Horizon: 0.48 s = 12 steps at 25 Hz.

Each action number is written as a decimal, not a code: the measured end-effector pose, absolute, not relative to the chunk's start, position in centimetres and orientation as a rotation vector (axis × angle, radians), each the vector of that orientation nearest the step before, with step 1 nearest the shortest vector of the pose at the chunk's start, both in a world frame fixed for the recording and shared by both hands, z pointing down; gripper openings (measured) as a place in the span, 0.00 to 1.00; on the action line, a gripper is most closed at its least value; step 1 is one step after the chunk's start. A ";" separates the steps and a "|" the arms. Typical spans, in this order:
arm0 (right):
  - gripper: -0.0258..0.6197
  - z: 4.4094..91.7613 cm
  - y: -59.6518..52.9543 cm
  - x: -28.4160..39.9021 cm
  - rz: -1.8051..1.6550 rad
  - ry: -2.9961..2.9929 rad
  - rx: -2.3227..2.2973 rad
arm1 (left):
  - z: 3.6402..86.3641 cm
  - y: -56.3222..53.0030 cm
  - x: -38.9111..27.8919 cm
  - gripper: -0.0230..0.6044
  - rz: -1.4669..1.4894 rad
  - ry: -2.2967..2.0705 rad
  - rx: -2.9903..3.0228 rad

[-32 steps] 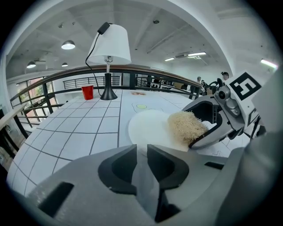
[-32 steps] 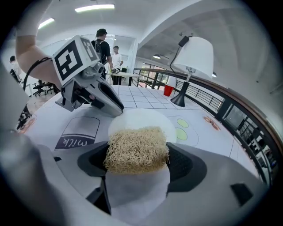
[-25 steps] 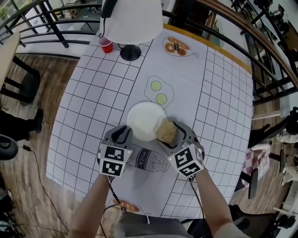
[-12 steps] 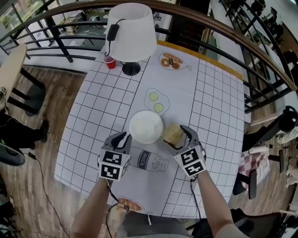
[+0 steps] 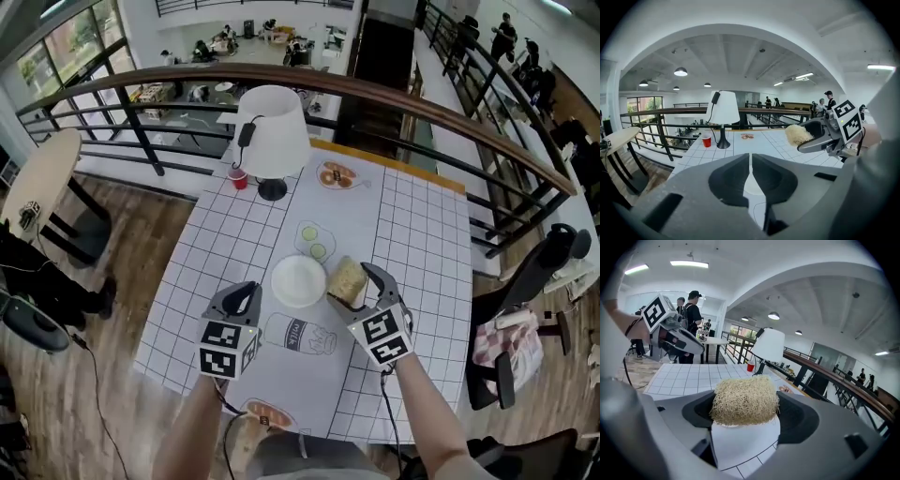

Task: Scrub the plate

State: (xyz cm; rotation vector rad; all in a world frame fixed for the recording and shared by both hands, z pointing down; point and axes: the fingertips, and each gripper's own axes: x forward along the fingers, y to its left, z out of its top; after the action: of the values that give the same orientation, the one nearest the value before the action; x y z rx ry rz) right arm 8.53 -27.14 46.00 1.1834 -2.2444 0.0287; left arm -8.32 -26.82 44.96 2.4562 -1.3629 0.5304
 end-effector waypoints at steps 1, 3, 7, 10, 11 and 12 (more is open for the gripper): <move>0.62 44.7 -26.7 8.3 0.022 -2.260 1.194 | 43.7 -26.4 -8.5 0.08 0.512 -1.371 2.464; 0.62 42.1 -25.8 7.7 -0.023 -2.268 1.207 | 41.3 -25.3 -8.7 0.08 0.481 -1.387 2.491; 0.62 36.9 -23.8 6.2 -0.153 -2.268 1.201 | 36.4 -23.5 -9.1 0.08 0.430 -1.445 2.572; 0.62 33.0 -22.1 5.4 -0.231 -2.300 1.209 | 32.7 -22.2 -8.8 0.08 0.346 -1.452 2.621; 0.62 31.7 -21.5 5.2 -0.240 -2.324 1.218 | 31.4 -21.8 -8.8 0.08 0.320 -1.456 2.638; 0.62 30.4 -20.9 4.9 -0.242 -2.353 1.233 | 30.1 -21.3 -8.8 0.08 0.295 -1.463 2.656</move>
State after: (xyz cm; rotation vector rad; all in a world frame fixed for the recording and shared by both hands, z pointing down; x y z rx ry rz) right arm 4.91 -20.89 30.40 1.2330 -2.3532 -0.2417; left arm -8.78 -21.26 30.13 2.6563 -1.4626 0.2947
